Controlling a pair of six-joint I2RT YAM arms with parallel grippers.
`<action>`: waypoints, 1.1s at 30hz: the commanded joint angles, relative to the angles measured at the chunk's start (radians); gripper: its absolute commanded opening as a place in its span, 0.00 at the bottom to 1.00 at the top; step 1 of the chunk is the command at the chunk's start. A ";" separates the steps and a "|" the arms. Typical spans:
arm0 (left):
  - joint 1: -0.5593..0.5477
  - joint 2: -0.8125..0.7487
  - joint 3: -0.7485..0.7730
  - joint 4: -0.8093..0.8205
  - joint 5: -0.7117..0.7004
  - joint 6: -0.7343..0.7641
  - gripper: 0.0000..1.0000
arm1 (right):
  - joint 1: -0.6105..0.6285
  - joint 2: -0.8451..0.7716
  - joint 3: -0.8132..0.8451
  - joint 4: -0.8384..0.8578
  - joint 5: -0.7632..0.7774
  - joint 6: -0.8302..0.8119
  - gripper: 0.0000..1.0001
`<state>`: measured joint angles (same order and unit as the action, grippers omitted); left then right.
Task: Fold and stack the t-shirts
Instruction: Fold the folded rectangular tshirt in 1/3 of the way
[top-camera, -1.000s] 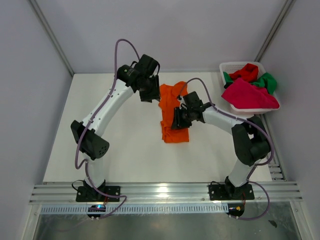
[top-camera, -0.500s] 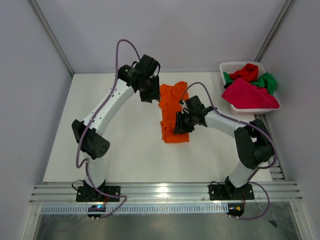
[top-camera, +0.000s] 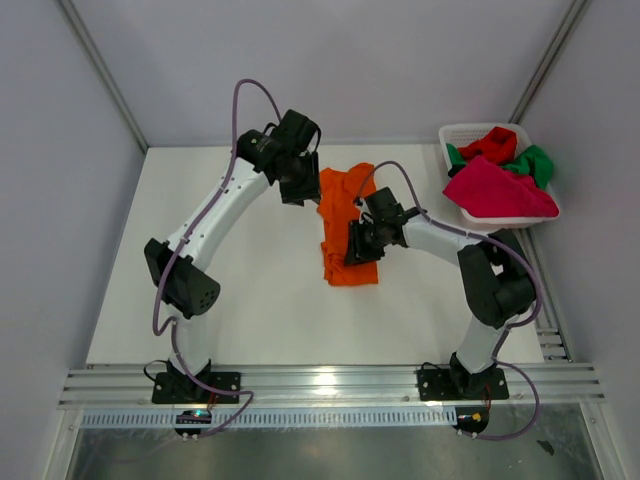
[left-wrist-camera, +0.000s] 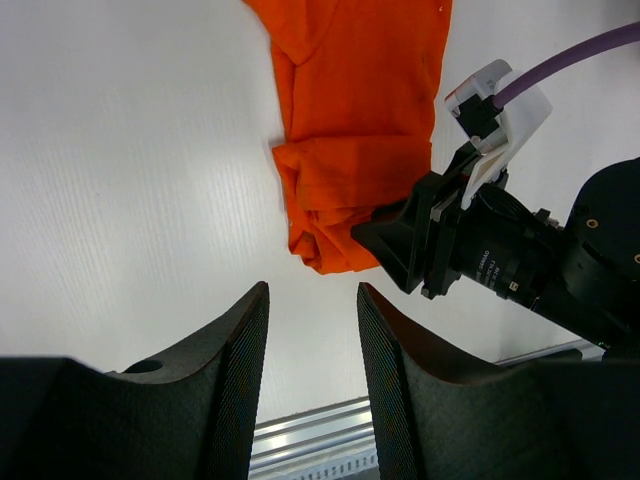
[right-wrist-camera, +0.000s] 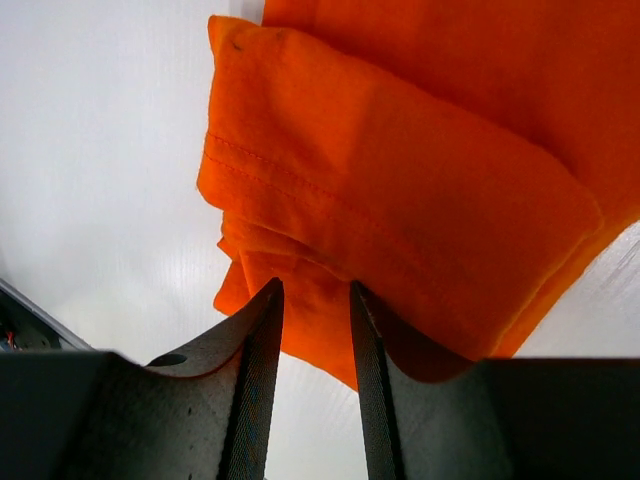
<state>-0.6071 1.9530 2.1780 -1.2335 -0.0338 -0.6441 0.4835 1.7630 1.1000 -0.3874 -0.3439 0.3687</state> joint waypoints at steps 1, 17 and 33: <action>0.004 -0.008 0.005 -0.006 -0.006 0.026 0.43 | 0.007 0.010 0.049 0.019 0.017 -0.019 0.37; 0.004 -0.003 -0.004 -0.007 0.003 0.040 0.43 | 0.003 0.148 0.265 -0.048 0.106 -0.076 0.37; 0.004 -0.020 -0.083 0.028 0.028 0.047 0.42 | -0.062 0.270 0.686 -0.225 0.195 -0.128 0.37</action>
<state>-0.6075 1.9530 2.0991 -1.2301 -0.0242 -0.6170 0.4160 2.0712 1.7370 -0.5613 -0.1860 0.2668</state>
